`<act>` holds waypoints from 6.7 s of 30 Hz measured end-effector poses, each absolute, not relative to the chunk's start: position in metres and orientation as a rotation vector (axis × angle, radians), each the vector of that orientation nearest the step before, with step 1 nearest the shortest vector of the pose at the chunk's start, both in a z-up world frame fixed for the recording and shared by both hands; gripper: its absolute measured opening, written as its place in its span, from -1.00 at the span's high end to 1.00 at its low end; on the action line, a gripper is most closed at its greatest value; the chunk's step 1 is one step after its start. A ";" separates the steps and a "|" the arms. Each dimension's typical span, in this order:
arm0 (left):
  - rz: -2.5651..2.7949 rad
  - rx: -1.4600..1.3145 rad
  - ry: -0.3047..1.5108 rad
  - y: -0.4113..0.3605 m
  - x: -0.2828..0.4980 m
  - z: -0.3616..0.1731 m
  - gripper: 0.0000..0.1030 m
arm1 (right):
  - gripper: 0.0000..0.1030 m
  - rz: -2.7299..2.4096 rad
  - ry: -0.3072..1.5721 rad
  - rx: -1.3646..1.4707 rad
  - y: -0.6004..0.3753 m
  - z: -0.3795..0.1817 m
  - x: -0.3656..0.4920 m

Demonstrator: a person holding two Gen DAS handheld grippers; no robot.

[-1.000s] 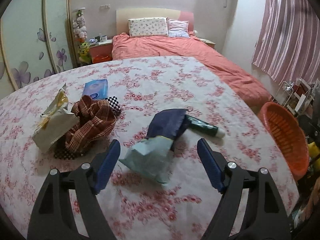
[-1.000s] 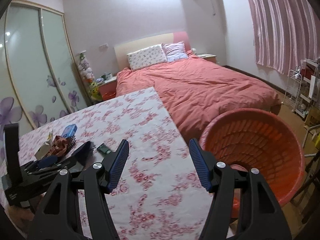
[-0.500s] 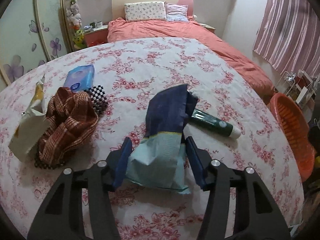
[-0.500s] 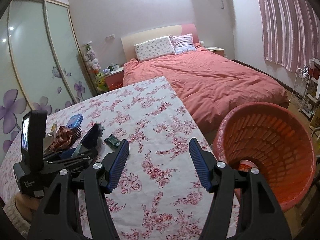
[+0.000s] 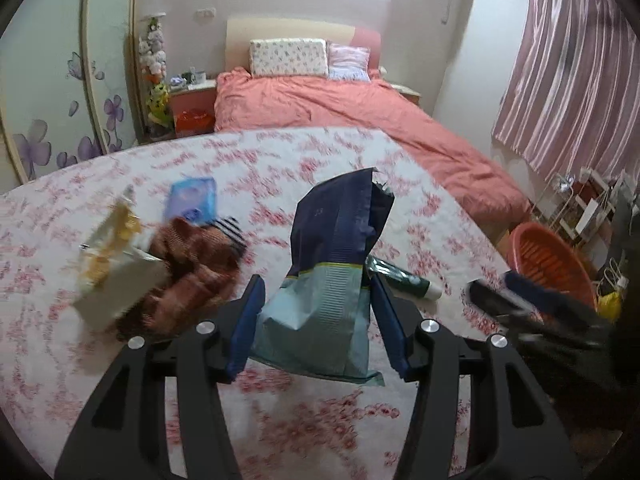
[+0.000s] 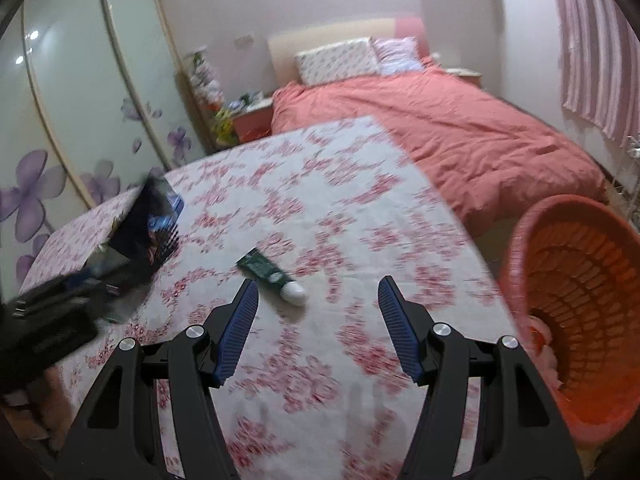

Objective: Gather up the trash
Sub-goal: 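Grasp the blue-and-clear plastic bag with the left tool while the right tool grasps the green tube, then carry the bag and tube to the orange basket and open both tools, then move both tools back over the bed toward the chip bag, then grasp the brown plaid cloth with the right tool while the left tool approaches the chip bag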

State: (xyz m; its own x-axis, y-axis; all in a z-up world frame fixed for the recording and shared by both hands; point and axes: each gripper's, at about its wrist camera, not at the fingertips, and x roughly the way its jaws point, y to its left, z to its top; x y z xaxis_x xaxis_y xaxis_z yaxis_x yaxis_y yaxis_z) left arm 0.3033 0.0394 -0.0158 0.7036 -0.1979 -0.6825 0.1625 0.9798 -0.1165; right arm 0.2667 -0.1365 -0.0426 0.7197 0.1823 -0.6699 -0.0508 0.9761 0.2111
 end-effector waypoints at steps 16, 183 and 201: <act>-0.111 -0.095 0.759 0.092 0.295 -0.009 -0.04 | 0.49 0.245 0.910 0.096 -0.089 -0.067 0.298; 0.076 -0.143 0.750 0.146 0.253 -0.010 -0.43 | -0.03 0.178 0.611 0.131 -0.091 0.004 0.233; 0.143 -0.227 0.753 0.220 0.258 -0.024 -0.43 | 0.14 0.309 0.848 0.176 0.022 -0.045 0.325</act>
State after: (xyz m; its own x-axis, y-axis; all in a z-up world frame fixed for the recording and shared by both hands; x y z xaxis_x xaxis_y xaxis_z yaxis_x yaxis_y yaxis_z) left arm 0.2582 0.2204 -0.0244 0.7214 0.0472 -0.6909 -0.2096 0.9658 -0.1528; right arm 0.3246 0.0219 -0.0447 0.6204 0.3370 -0.7081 -0.1978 0.9410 0.2746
